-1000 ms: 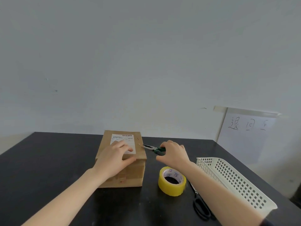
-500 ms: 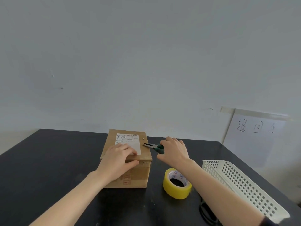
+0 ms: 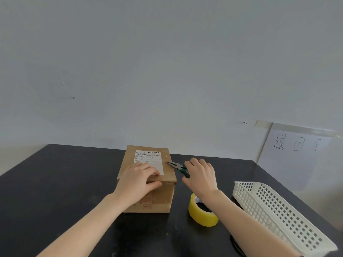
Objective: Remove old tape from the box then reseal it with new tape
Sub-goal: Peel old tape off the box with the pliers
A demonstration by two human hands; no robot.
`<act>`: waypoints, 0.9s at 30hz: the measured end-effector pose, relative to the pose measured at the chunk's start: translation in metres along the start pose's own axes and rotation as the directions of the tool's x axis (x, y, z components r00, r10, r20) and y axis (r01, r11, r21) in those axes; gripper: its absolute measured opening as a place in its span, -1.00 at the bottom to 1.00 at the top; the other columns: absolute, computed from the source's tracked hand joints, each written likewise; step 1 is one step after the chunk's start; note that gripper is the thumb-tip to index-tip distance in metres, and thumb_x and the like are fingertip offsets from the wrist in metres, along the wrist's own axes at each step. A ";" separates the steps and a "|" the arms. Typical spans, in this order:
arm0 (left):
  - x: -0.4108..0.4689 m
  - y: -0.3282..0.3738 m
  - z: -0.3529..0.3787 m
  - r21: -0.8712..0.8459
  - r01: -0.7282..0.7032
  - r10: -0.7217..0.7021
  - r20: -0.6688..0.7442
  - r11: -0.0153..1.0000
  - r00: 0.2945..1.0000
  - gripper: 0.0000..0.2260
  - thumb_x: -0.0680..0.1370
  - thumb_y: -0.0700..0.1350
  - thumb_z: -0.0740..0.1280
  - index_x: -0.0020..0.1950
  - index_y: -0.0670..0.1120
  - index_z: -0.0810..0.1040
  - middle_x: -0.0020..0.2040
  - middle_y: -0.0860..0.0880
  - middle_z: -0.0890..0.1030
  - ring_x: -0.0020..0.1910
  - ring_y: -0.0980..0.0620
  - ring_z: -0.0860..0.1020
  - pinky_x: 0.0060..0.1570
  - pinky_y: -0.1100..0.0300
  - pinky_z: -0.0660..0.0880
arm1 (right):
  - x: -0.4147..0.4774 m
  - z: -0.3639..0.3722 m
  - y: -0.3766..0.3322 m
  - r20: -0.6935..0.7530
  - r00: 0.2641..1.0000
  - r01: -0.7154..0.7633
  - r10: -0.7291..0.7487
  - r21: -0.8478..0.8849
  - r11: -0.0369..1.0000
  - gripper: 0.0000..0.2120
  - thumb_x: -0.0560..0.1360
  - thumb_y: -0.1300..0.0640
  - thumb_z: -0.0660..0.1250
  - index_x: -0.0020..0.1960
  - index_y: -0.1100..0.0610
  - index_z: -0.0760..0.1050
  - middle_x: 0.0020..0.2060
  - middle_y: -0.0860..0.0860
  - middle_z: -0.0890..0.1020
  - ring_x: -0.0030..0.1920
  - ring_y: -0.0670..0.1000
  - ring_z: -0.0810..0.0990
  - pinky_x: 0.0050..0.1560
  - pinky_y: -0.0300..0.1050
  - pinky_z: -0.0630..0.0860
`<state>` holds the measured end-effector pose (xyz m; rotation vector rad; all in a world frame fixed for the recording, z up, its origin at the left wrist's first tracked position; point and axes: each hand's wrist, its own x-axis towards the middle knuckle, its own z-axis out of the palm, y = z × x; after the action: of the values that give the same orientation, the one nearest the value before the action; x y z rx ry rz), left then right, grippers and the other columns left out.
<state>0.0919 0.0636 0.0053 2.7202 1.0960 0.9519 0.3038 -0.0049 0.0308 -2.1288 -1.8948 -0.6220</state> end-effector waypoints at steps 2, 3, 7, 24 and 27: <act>0.000 0.000 0.000 0.004 0.002 -0.002 0.010 1.000 1.000 -0.70 0.50 0.24 0.27 0.16 0.17 0.54 0.15 0.22 0.54 0.19 0.18 0.42 0.17 0.18 0.38 | -0.001 0.002 0.000 0.002 1.000 -0.019 0.019 0.036 0.999 -0.64 0.57 -0.05 0.23 0.33 0.03 0.43 0.19 -0.03 0.53 0.12 0.02 0.48 0.07 -0.11 0.44; 0.000 0.000 0.001 0.004 0.002 -0.002 0.010 1.000 1.000 -0.70 0.50 0.24 0.27 0.16 0.17 0.54 0.15 0.22 0.54 0.19 0.17 0.42 0.17 0.18 0.38 | -0.001 0.003 0.000 -0.001 1.000 -0.020 0.020 0.042 0.999 -0.64 0.57 -0.05 0.22 0.33 0.03 0.43 0.19 -0.04 0.53 0.11 0.02 0.48 0.06 -0.12 0.45; 0.000 0.000 0.001 0.001 0.000 0.000 -0.002 1.000 1.000 -0.70 0.50 0.23 0.28 0.15 0.16 0.55 0.15 0.21 0.54 0.19 0.16 0.43 0.16 0.17 0.38 | 0.000 0.003 0.002 -0.023 1.000 0.013 -0.014 -0.001 1.000 -0.64 0.57 -0.03 0.24 0.32 0.05 0.44 0.18 -0.02 0.54 0.11 0.04 0.49 0.07 -0.10 0.44; -0.002 0.000 -0.002 0.000 0.012 -0.012 0.021 1.000 1.000 -0.68 0.50 0.25 0.25 0.18 0.16 0.54 0.12 0.20 0.55 0.15 0.16 0.44 0.17 0.16 0.39 | 0.016 -0.010 -0.016 -0.108 0.990 0.073 -0.086 -0.125 0.989 -0.77 0.36 0.05 0.48 -0.03 0.09 0.60 -0.16 -0.01 0.63 -0.21 0.08 0.56 -0.27 -0.07 0.47; -0.002 0.000 -0.002 0.006 0.015 -0.015 0.023 1.000 1.000 -0.68 0.50 0.26 0.24 0.17 0.16 0.53 0.13 0.20 0.54 0.15 0.17 0.43 0.17 0.16 0.39 | 0.015 -0.009 -0.013 -0.134 0.988 0.057 -0.071 -0.104 0.993 -0.74 0.31 0.02 0.52 -0.06 0.08 0.61 -0.19 -0.03 0.63 -0.25 0.06 0.57 -0.32 -0.09 0.49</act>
<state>0.0897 0.0620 0.0064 2.7172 1.1152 0.9139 0.2909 0.0065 0.0441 -2.0316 -1.9001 -0.8712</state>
